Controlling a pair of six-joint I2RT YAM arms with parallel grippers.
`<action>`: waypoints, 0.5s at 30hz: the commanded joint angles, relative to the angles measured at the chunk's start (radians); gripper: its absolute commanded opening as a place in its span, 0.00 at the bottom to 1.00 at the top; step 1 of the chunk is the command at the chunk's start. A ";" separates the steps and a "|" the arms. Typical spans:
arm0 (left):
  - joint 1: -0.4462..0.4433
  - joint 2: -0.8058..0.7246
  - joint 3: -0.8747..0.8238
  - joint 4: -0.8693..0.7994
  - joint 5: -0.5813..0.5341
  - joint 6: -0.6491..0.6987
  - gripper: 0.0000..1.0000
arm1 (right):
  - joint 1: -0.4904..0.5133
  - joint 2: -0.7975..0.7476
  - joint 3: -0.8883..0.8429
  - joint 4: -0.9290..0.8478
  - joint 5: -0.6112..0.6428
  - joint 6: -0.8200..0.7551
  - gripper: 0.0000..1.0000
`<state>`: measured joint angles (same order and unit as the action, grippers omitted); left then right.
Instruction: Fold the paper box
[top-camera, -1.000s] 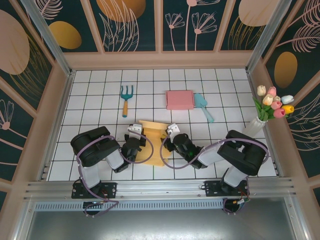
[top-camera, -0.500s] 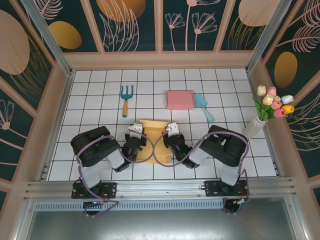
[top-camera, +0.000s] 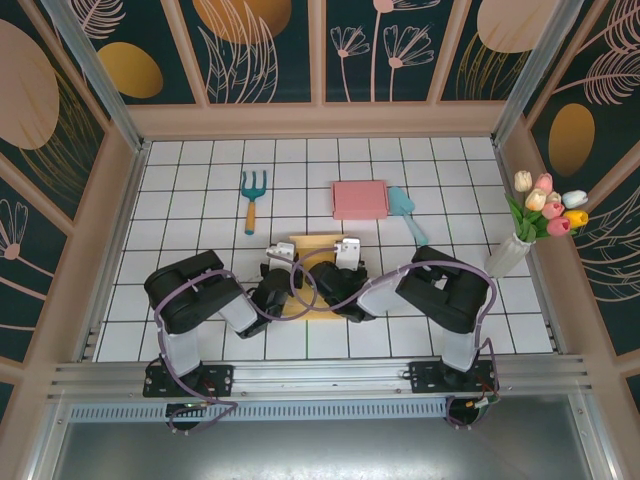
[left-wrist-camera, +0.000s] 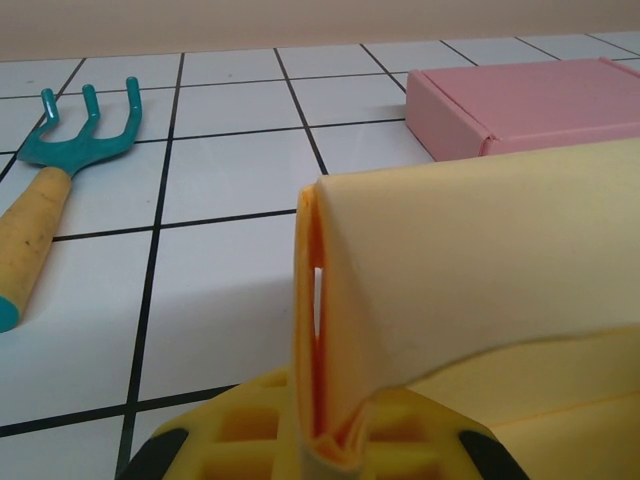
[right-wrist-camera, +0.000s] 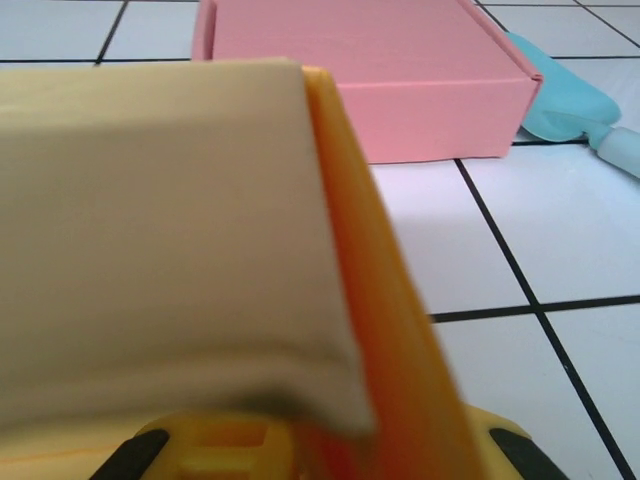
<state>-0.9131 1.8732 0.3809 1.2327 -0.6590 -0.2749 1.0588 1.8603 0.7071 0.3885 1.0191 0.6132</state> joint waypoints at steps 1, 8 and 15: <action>0.009 0.026 -0.028 -0.107 -0.072 -0.003 0.00 | -0.025 -0.018 -0.053 0.008 0.056 -0.059 0.20; 0.010 0.030 -0.020 -0.114 -0.065 0.003 0.00 | -0.039 -0.097 -0.188 0.358 -0.343 -0.220 0.36; 0.010 0.033 -0.011 -0.126 -0.062 0.003 0.00 | -0.034 -0.146 -0.230 0.380 -0.429 -0.208 0.51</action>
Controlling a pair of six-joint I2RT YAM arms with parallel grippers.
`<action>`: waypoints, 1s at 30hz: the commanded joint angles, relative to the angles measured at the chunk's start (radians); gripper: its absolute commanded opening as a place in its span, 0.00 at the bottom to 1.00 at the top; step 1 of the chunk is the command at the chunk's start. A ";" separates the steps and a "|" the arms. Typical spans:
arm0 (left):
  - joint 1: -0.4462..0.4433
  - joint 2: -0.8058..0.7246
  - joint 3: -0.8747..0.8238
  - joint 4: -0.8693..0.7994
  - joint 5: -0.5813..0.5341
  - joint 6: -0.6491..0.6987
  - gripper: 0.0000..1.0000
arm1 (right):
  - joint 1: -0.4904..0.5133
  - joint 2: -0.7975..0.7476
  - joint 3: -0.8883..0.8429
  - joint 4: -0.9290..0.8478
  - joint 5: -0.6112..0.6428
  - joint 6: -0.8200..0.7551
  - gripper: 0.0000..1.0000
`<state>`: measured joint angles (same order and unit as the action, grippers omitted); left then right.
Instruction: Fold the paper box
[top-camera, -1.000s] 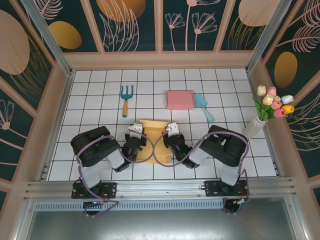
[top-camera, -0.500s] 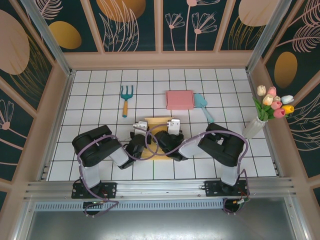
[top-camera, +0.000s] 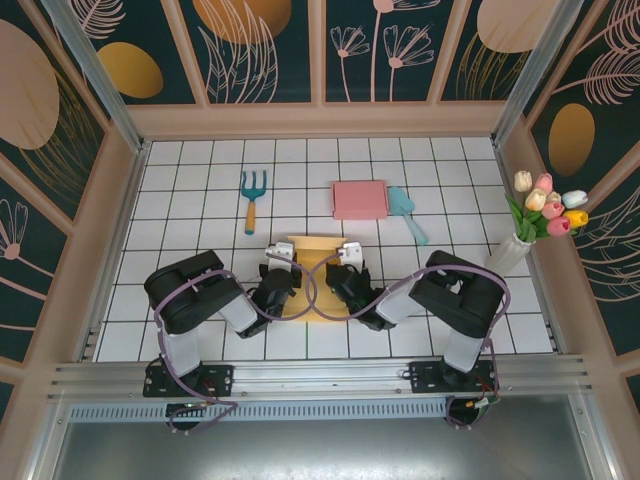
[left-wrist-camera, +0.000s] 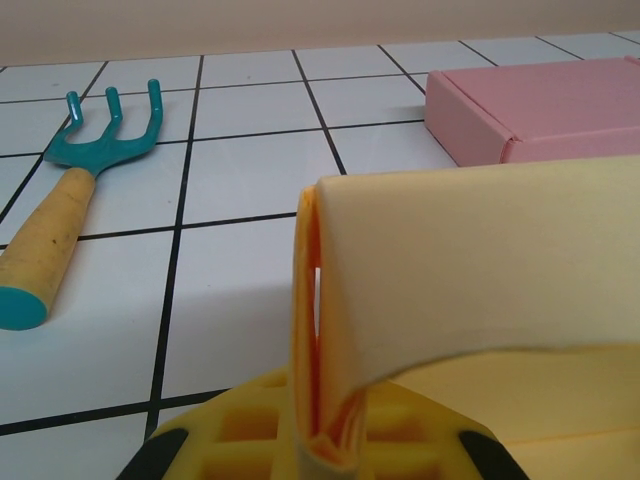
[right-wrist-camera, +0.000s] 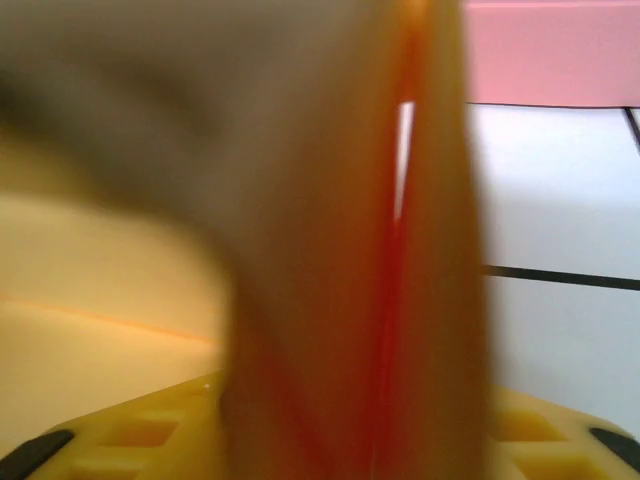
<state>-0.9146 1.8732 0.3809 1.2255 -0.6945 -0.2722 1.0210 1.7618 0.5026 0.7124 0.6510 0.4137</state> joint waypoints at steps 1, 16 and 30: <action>0.011 0.034 -0.009 -0.123 -0.027 0.001 0.00 | 0.006 -0.058 -0.031 0.052 -0.060 -0.006 0.52; 0.011 0.041 0.007 -0.142 -0.026 0.001 0.00 | 0.026 -0.316 -0.155 -0.046 -0.045 0.011 0.57; 0.011 0.043 0.007 -0.136 -0.001 0.014 0.00 | -0.090 -0.683 -0.038 -0.428 -0.202 -0.071 0.68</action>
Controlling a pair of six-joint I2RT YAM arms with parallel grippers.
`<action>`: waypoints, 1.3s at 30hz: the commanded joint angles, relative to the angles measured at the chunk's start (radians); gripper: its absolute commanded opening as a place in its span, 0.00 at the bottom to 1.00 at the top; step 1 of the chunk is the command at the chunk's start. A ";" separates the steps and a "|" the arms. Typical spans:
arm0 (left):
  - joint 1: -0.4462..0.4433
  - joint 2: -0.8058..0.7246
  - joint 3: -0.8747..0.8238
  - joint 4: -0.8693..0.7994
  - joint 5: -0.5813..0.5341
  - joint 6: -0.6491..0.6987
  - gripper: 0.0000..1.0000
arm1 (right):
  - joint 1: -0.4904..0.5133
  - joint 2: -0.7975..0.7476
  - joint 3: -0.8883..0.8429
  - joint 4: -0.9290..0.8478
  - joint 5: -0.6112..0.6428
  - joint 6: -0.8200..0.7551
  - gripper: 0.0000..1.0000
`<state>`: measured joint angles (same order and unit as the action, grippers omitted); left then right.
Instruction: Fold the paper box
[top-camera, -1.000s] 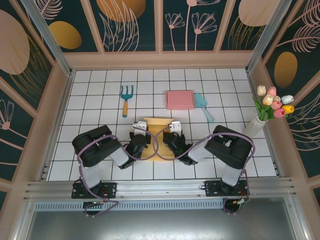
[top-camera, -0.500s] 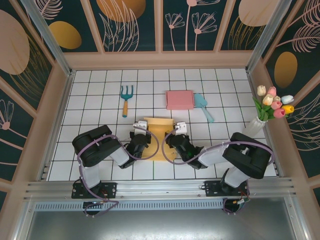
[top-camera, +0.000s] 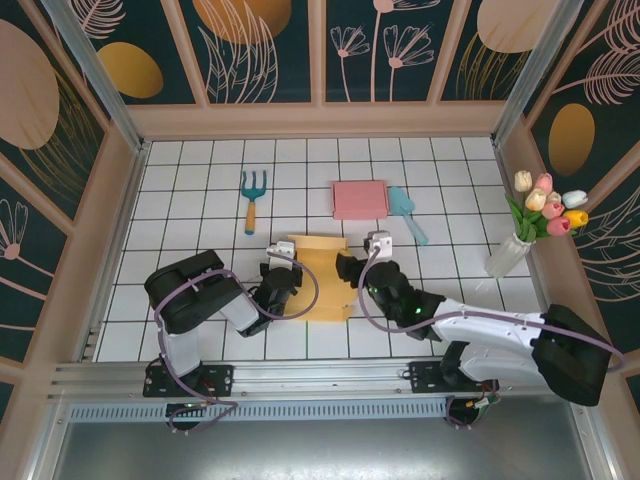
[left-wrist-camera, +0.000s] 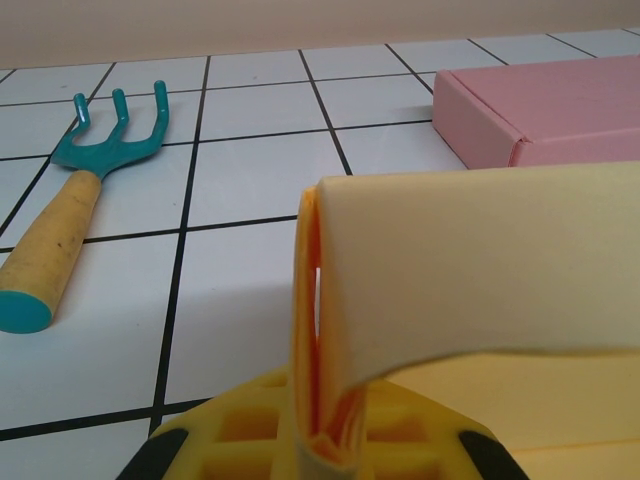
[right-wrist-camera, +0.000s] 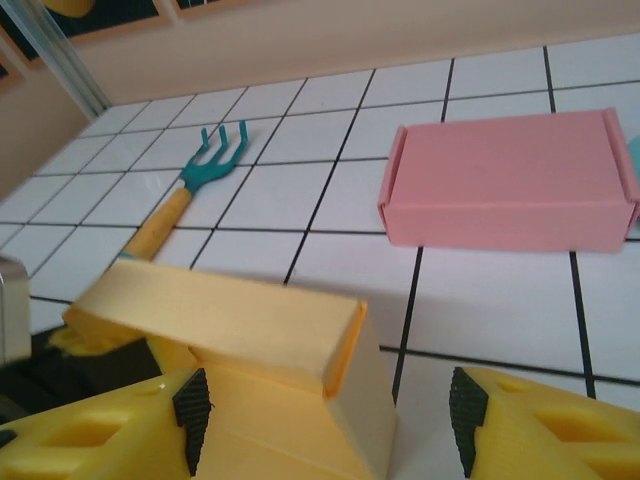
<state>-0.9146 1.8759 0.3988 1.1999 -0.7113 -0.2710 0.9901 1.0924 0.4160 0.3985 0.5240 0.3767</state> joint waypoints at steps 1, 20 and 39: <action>0.011 0.040 -0.014 -0.107 0.018 0.015 0.00 | -0.101 -0.007 0.057 -0.113 -0.130 -0.033 0.68; 0.012 0.049 0.003 -0.124 0.084 0.051 0.00 | -0.239 0.286 0.105 0.049 -0.246 -0.077 0.66; 0.011 0.051 0.100 -0.200 0.177 0.187 0.00 | -0.248 0.296 -0.066 0.178 -0.202 -0.021 0.64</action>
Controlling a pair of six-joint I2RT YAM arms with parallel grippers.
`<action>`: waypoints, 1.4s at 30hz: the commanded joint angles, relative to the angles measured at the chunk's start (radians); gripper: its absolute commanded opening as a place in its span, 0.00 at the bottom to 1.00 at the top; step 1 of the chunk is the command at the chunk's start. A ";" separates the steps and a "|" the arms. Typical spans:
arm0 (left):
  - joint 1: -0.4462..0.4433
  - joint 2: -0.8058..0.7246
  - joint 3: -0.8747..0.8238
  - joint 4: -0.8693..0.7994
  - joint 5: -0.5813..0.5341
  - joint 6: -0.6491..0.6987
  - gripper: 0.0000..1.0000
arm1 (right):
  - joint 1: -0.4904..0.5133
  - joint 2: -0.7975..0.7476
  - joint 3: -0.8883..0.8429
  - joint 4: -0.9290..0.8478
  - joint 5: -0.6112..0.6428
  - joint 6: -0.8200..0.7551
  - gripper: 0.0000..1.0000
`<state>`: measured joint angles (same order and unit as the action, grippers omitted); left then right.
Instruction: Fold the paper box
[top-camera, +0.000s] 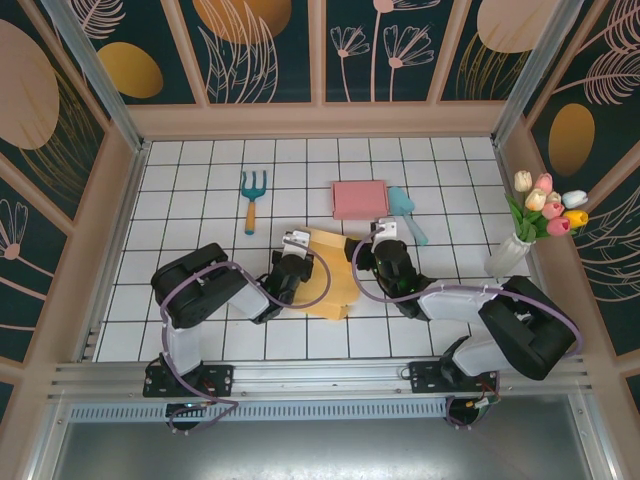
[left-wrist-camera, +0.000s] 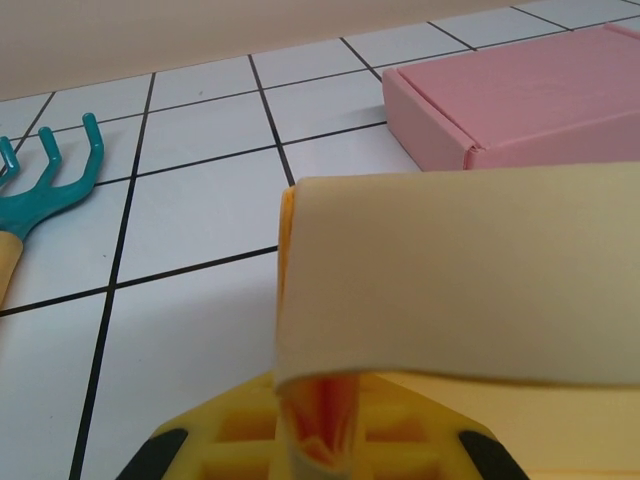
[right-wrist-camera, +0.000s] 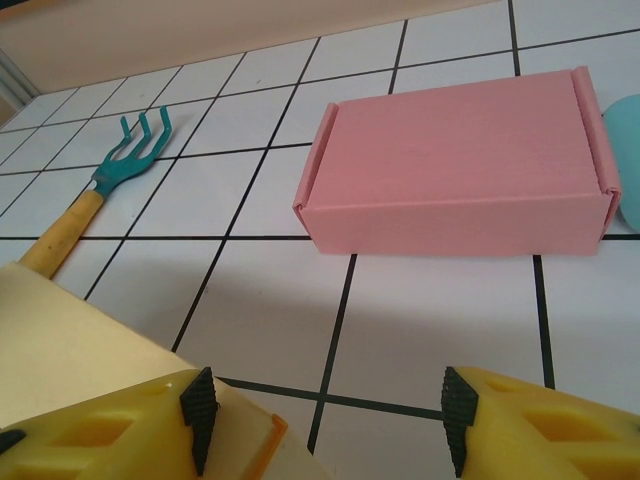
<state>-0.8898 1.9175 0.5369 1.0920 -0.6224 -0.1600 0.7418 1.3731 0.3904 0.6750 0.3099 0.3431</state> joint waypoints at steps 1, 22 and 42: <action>-0.015 0.011 -0.039 -0.085 0.084 0.078 0.00 | 0.001 0.010 -0.042 -0.101 0.017 0.019 0.64; -0.015 -0.052 -0.070 -0.037 0.141 0.030 0.40 | 0.002 -0.040 -0.050 -0.137 0.058 0.045 0.63; -0.014 -0.521 -0.283 -0.071 0.220 -0.215 0.42 | 0.016 -0.046 -0.059 -0.134 0.083 0.054 0.63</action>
<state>-0.9016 1.4654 0.2207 1.0977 -0.4072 -0.2840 0.7498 1.3247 0.3630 0.6430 0.3679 0.3992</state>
